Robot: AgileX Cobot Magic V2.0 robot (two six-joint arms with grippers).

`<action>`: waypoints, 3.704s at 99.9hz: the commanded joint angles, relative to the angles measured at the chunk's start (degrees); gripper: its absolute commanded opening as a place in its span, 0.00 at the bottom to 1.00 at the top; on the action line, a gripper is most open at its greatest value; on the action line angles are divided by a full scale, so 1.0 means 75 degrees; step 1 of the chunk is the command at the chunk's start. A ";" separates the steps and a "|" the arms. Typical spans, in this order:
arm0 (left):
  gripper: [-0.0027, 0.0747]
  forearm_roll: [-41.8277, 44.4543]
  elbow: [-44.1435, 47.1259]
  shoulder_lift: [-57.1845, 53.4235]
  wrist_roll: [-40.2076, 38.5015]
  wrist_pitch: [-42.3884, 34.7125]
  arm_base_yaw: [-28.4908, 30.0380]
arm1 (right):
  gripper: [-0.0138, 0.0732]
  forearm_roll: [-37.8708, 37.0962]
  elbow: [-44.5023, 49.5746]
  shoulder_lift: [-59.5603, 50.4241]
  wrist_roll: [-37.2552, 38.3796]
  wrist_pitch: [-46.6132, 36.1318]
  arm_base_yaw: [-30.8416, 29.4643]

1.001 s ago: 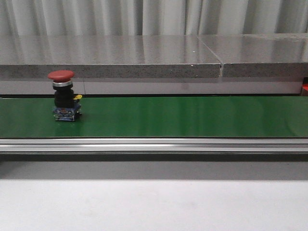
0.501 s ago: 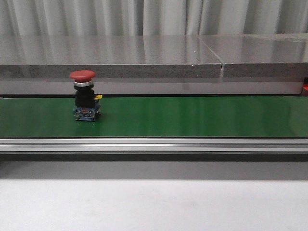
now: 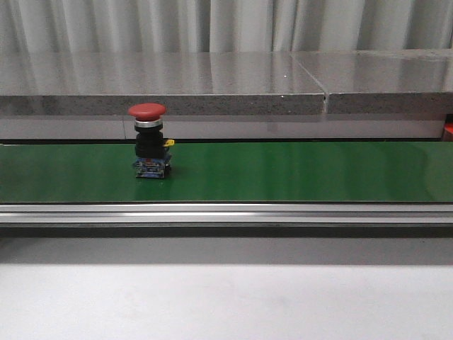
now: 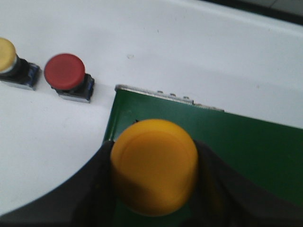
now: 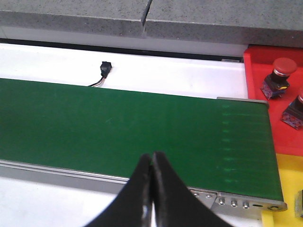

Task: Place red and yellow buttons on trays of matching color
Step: 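Set the yellow button on the green belt and open the left gripper, then move the right gripper above the red button riding the belt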

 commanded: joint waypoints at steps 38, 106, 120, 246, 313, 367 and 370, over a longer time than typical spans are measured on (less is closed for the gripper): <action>0.01 0.0148 0.0574 -0.0316 0.0096 -0.0676 -0.0220 | 0.08 0.0169 -0.0179 0.0005 -0.0080 -0.0441 0.0001; 0.69 0.0062 0.0574 -0.0053 0.0245 -0.0634 -0.0220 | 0.08 0.0169 -0.0179 0.0005 -0.0080 -0.0441 0.0001; 0.69 0.0062 0.0559 -0.0053 0.0245 -0.0668 -0.0220 | 0.08 0.0169 -0.0179 0.0005 -0.0080 -0.0441 0.0001; 0.69 -0.0140 0.1175 -0.3243 0.0309 -0.1495 -0.1498 | 0.08 0.0169 -0.0179 0.0005 -0.0080 -0.0441 0.0001; 0.30 -0.0140 0.4763 -0.7767 0.0309 -0.1696 -0.1823 | 0.08 0.0176 -0.0179 0.0005 -0.0080 -0.0688 0.0001; 0.01 -0.0140 0.4982 -0.7978 0.0309 -0.1710 -0.1823 | 0.60 0.0176 -0.0179 0.0005 -0.0080 -0.0301 0.0001; 0.01 -0.0140 0.4982 -0.7978 0.0309 -0.1710 -0.1823 | 0.71 0.0184 -0.0179 0.0005 -0.0080 -0.0285 0.0001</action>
